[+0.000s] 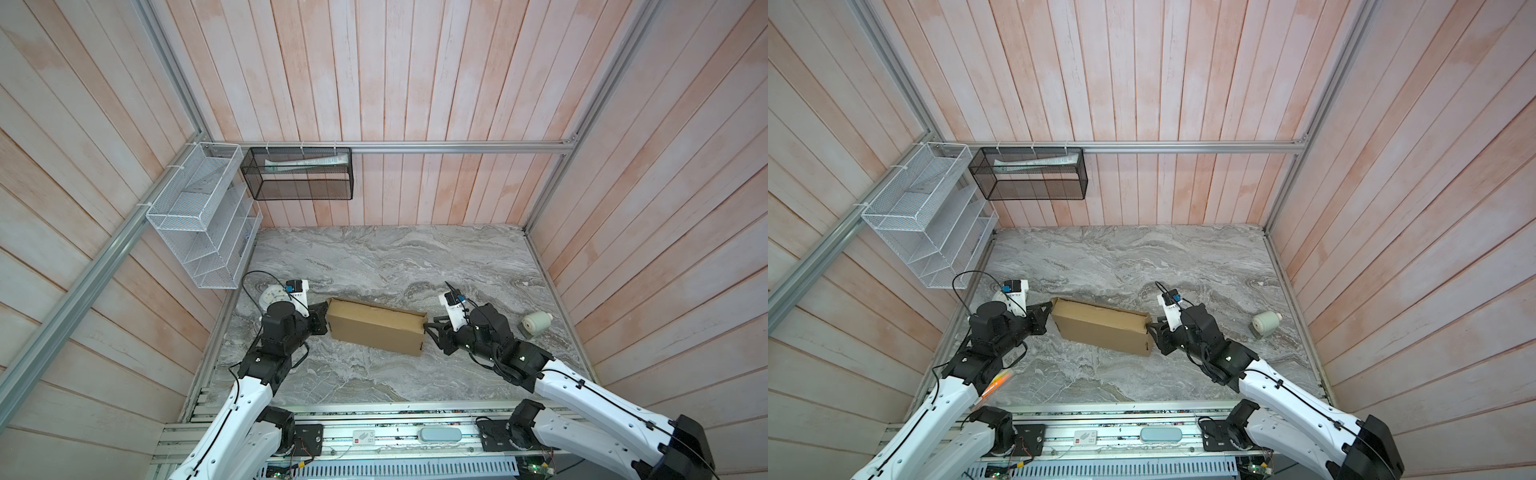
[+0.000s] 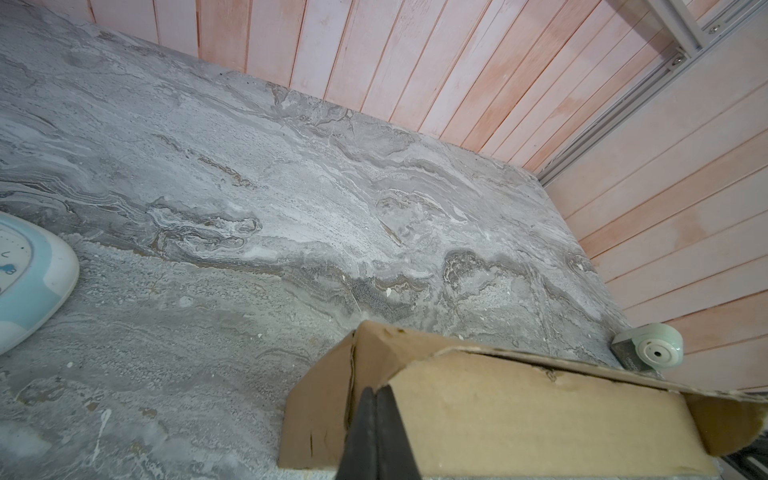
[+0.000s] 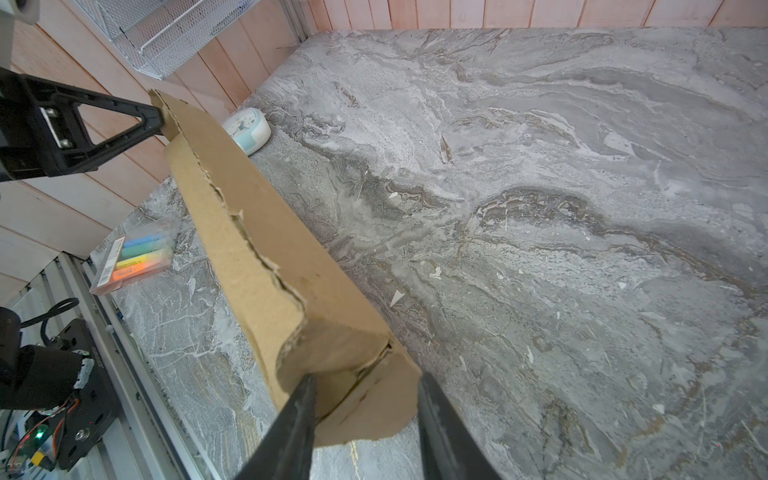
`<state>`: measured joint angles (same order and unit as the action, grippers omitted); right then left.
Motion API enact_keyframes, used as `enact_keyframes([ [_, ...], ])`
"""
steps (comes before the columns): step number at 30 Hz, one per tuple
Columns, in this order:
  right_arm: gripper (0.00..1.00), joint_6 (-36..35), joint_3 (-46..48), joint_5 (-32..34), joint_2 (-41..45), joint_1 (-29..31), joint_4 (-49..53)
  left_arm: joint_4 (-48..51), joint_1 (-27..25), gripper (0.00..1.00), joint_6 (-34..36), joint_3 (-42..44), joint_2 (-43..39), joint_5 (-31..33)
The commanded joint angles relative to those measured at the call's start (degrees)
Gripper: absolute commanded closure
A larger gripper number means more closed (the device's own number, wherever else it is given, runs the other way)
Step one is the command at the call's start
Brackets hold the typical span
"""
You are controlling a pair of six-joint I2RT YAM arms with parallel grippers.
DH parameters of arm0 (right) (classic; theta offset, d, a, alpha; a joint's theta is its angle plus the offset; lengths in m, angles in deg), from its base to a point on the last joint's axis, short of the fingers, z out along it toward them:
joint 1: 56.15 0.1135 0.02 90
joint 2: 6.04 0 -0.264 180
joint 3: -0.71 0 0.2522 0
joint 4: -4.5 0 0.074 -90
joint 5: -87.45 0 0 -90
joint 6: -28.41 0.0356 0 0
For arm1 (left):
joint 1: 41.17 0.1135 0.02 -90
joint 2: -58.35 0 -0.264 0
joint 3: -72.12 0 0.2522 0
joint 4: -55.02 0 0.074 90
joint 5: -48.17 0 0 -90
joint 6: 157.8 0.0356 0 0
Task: Fold the paper box
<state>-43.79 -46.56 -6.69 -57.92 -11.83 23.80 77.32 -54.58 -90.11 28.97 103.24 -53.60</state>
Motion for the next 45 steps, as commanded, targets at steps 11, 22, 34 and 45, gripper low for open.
enact_keyframes([
  [11, 0.59, -0.98, -2.70, -1.49, -0.71, 0.85, -1.68, 2.59, 0.11, 1.00, -0.04, 1.55, 0.59, -1.59],
  [22, 0.58, -1.19, -4.37, 2.91, 5.96, 0.82, 5.72, 2.89, 0.08, 1.00, -0.11, 1.53, 0.58, -0.78],
  [34, 0.33, -18.55, -11.42, 12.17, -0.33, 6.30, 10.85, 3.26, 0.10, 1.00, -0.11, 1.35, 0.67, -0.60],
  [45, 0.26, -38.73, -19.68, 19.93, -9.84, 11.31, 16.85, 3.25, 0.06, 1.00, -0.28, 1.52, 0.42, -0.63],
])
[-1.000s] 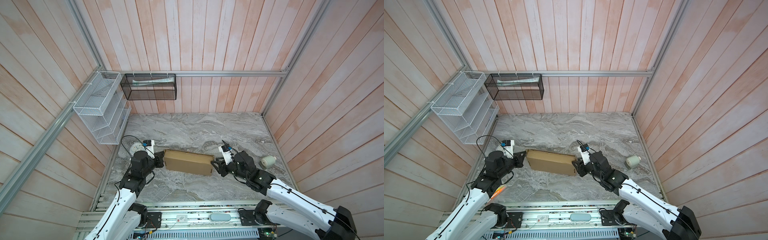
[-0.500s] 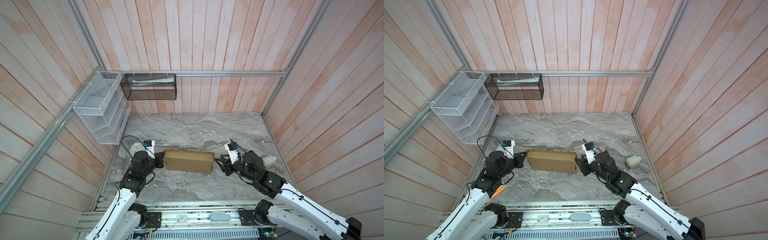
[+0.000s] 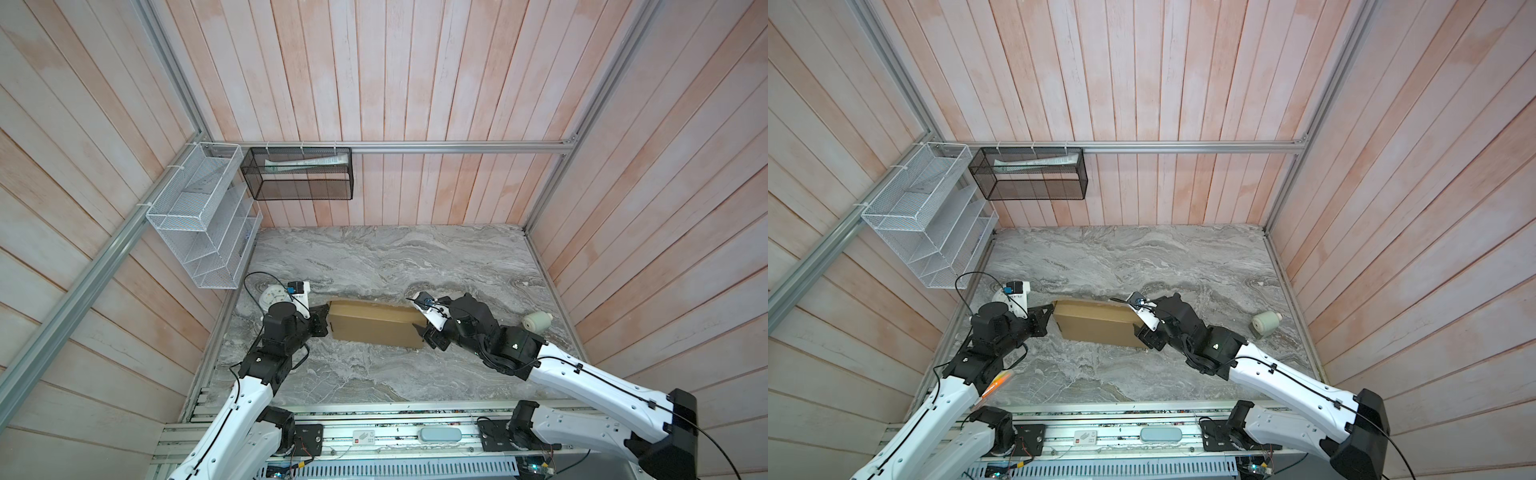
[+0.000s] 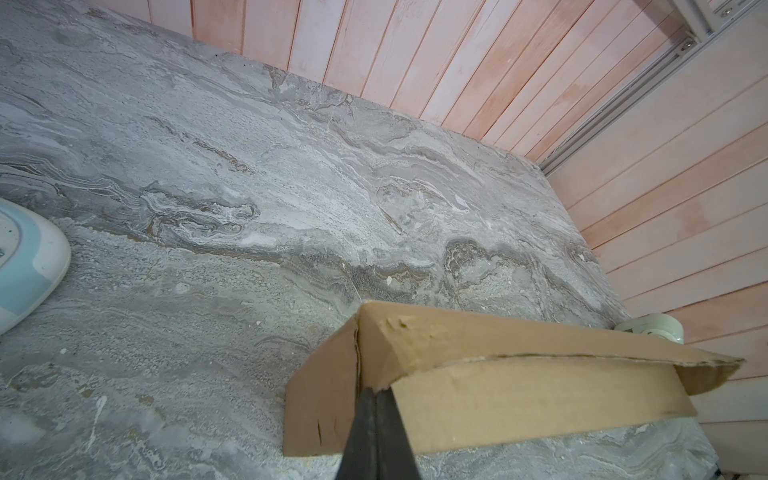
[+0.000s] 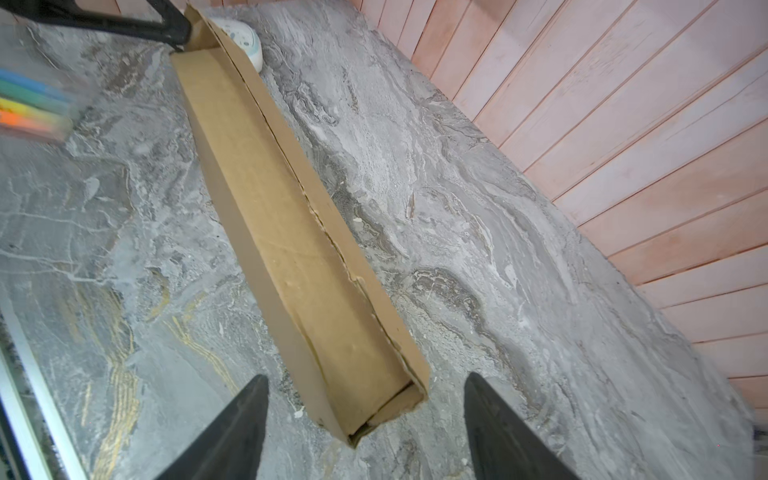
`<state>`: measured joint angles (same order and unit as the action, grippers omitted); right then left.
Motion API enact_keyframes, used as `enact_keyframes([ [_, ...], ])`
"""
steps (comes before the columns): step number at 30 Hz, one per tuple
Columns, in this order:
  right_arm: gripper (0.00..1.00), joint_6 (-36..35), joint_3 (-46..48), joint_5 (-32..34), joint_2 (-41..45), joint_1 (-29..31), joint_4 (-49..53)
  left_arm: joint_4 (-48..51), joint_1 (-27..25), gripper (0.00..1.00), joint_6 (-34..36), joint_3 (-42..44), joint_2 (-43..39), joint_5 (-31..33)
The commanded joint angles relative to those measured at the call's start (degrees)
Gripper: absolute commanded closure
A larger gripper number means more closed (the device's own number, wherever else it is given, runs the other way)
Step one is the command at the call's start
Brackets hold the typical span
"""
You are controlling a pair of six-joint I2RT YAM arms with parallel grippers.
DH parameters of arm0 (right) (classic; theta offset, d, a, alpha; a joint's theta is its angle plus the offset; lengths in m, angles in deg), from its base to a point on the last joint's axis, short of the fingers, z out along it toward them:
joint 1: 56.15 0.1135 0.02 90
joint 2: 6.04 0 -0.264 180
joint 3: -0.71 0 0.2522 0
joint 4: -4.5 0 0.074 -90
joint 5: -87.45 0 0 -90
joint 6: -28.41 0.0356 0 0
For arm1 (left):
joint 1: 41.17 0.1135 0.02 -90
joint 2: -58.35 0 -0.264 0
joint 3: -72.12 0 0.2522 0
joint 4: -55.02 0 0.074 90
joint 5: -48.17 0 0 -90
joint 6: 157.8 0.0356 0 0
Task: Fold the paper box
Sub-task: 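Lower the right gripper onto the box end nearest it while the left holds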
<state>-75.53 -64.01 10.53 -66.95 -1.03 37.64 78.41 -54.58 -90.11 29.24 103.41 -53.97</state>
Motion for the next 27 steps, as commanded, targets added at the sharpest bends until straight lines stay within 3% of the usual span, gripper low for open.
enact_keyframes([
  [1, 0.26, -8.04, -2.59, 2.34, -1.26, 0.67, 3.24, 2.15, 0.05, 1.00, -0.20, 1.26, 0.29, -0.39],
  [10, 0.31, -12.89, -2.40, -0.92, -3.48, 1.93, 2.39, 1.90, 0.06, 1.00, -0.36, 1.35, 0.31, -0.56],
  [27, 0.41, -13.24, 2.43, -1.93, -8.40, 2.54, -7.01, 2.17, 0.06, 1.00, -0.40, 1.09, 0.39, -0.41],
])
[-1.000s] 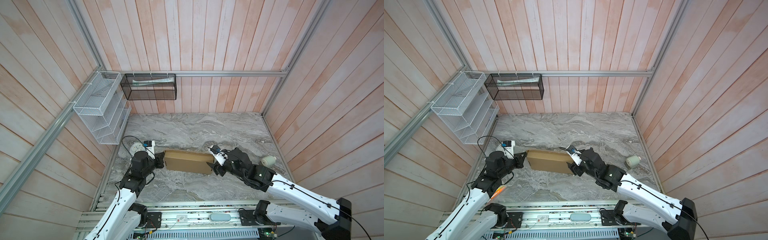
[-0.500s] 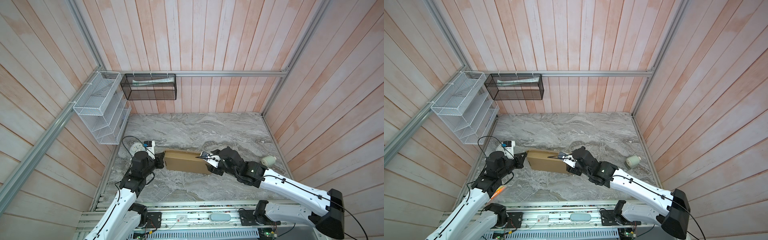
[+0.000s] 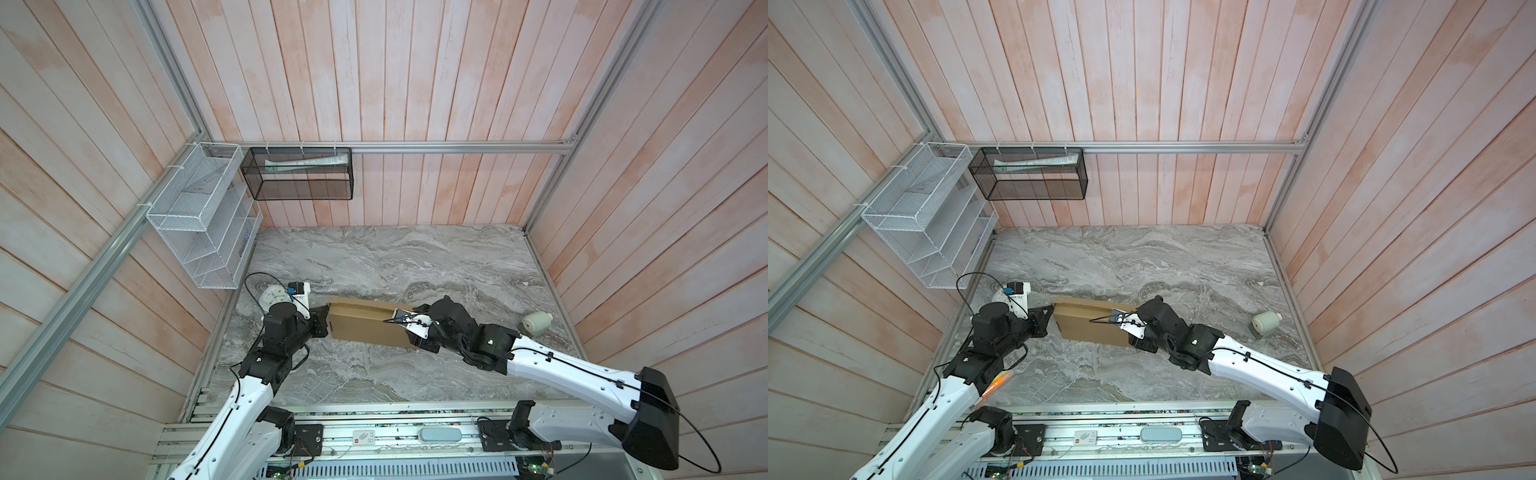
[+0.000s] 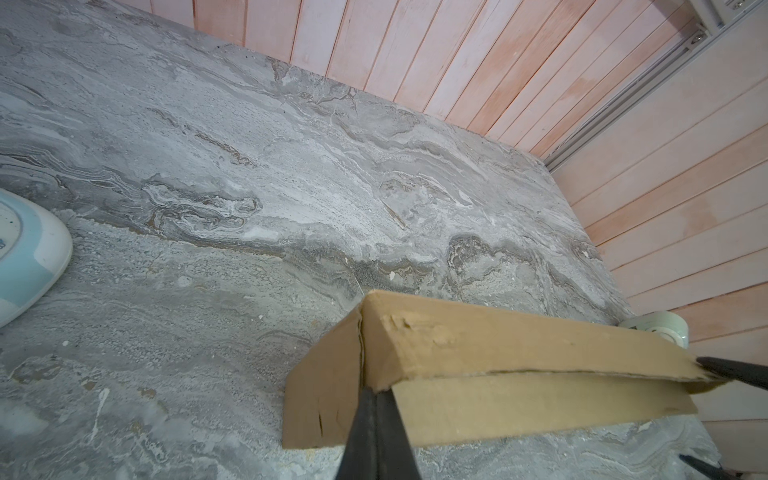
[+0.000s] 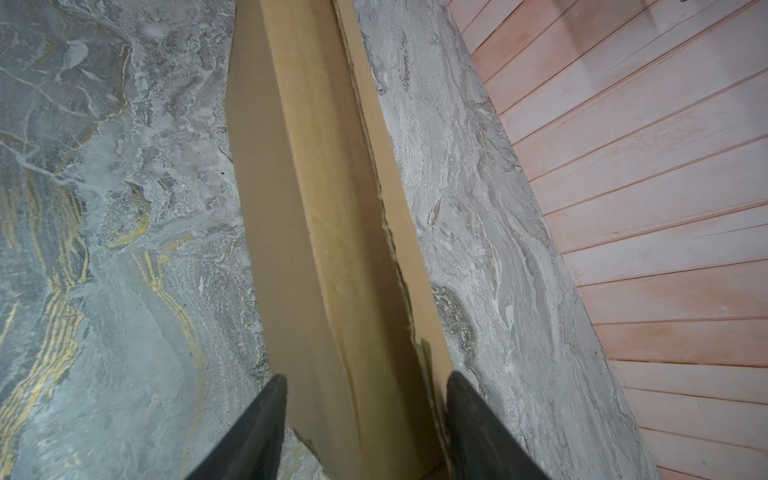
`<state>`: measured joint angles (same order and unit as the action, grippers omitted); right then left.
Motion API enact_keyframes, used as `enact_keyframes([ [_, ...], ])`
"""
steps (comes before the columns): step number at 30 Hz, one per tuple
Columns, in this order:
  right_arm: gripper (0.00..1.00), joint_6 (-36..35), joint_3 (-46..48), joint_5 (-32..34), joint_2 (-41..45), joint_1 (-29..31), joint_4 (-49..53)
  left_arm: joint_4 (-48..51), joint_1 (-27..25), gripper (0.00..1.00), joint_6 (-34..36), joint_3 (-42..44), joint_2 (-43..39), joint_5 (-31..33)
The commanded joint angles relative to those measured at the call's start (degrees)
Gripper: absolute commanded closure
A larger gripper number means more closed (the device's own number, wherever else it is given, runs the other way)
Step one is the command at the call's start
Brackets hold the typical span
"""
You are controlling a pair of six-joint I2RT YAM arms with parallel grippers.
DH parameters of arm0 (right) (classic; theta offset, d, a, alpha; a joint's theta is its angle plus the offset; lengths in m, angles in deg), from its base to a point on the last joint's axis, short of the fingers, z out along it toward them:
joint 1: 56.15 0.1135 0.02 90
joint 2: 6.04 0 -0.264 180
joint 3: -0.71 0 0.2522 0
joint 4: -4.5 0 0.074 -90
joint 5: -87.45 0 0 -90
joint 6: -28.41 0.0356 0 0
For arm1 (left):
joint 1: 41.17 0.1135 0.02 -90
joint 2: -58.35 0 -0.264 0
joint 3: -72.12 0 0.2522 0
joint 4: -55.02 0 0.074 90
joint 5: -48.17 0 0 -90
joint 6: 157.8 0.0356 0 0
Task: Fold the paper box
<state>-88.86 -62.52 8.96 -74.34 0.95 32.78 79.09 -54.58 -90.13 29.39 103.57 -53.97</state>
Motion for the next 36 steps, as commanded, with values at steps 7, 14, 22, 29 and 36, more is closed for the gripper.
enact_keyframes([
  [7, 0.49, 1.01, 1.28, 0.80, -2.89, 0.64, -3.16, 2.08, 0.05, 1.00, -0.68, 0.70, 0.06, -0.14],
  [14, 0.51, 1.86, 1.93, 2.88, -3.56, 0.62, -5.21, 1.89, 0.06, 0.99, -0.72, 0.52, -0.03, -0.29],
  [22, 0.52, 1.01, 1.75, 3.01, -4.39, 0.47, -5.86, 1.60, 0.07, 0.97, -0.96, 0.24, 0.36, -0.82],
  [29, 0.48, 0.53, 1.93, 1.41, -4.57, 0.29, -5.85, 1.27, 0.07, 0.97, -1.19, 0.57, 0.30, -0.65],
  [36, 0.45, 0.34, 1.18, 0.69, -5.33, -0.97, -5.23, 1.38, 0.05, 0.96, -0.99, 0.32, 0.78, -1.03],
])
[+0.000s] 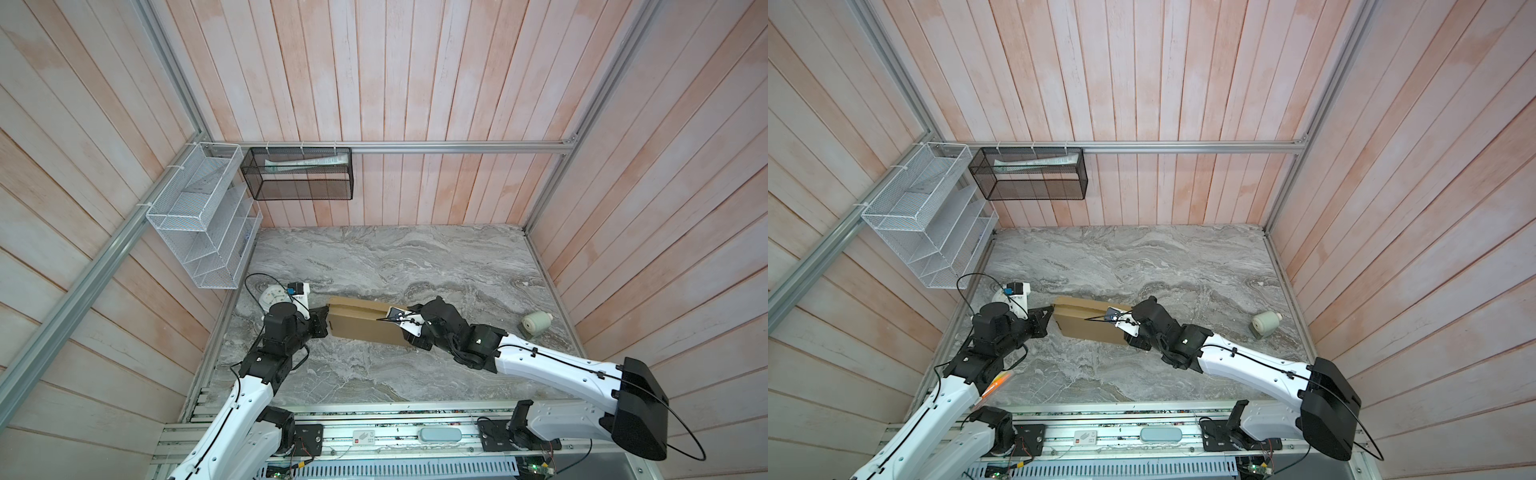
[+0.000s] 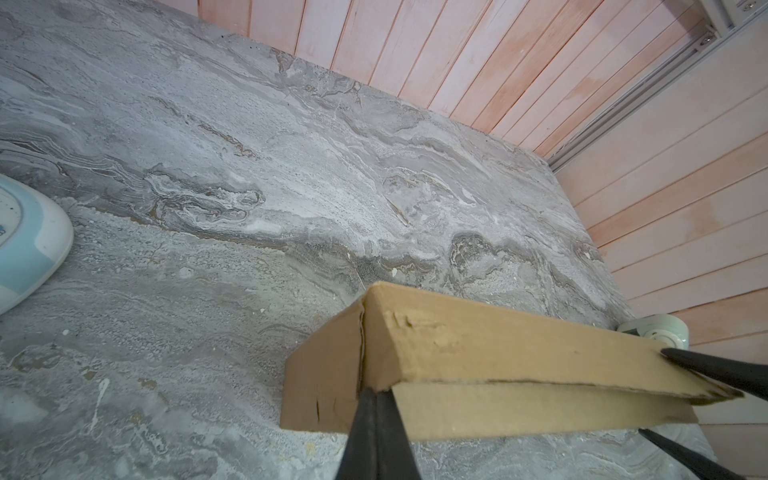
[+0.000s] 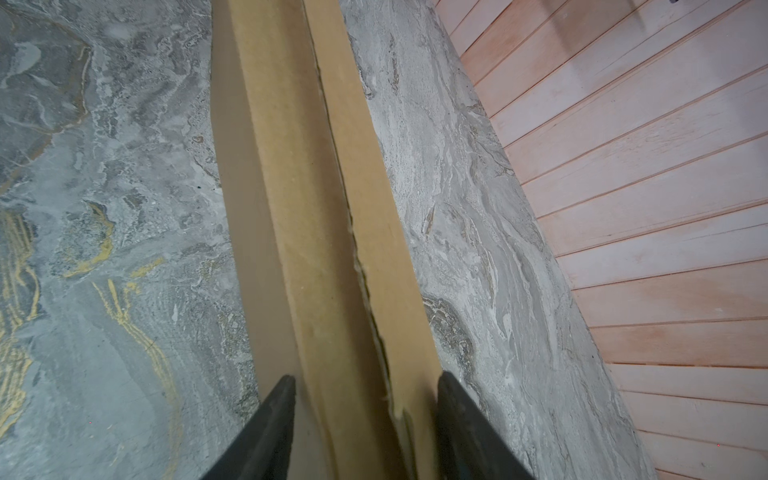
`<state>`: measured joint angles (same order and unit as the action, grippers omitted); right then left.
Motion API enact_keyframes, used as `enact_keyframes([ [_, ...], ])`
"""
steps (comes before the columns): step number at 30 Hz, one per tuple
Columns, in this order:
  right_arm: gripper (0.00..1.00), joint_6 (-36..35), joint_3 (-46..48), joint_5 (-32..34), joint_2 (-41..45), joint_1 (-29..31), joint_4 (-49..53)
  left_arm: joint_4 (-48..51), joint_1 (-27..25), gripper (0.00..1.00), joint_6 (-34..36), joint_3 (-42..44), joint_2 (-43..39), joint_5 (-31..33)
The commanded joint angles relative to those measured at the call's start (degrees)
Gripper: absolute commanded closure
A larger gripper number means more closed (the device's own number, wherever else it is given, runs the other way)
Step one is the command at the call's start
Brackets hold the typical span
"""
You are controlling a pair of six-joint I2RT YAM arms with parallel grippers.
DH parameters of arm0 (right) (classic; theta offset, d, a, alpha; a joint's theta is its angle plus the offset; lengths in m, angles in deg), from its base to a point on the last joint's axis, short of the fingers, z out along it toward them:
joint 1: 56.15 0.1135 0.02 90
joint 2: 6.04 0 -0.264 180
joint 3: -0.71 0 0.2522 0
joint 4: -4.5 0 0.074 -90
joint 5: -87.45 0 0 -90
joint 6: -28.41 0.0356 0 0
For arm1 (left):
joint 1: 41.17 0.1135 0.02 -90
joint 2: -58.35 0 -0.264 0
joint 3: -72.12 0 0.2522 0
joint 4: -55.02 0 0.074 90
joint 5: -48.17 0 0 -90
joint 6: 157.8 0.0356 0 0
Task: Fold the paper box
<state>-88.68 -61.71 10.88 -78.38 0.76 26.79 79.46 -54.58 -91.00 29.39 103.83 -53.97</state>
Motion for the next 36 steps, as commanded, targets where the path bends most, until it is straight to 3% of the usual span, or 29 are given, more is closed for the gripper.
enact_keyframes([
  [1, 0.46, 0.27, 0.09, -1.57, -1.45, -1.12, 0.85, 1.07, 0.05, 0.94, -0.20, 0.23, 0.41, -1.10],
  [36, 0.54, 0.20, -2.62, -5.64, -2.90, -4.60, 0.26, 4.86, 0.08, 0.66, -0.88, -3.85, -2.50, -3.07],
])
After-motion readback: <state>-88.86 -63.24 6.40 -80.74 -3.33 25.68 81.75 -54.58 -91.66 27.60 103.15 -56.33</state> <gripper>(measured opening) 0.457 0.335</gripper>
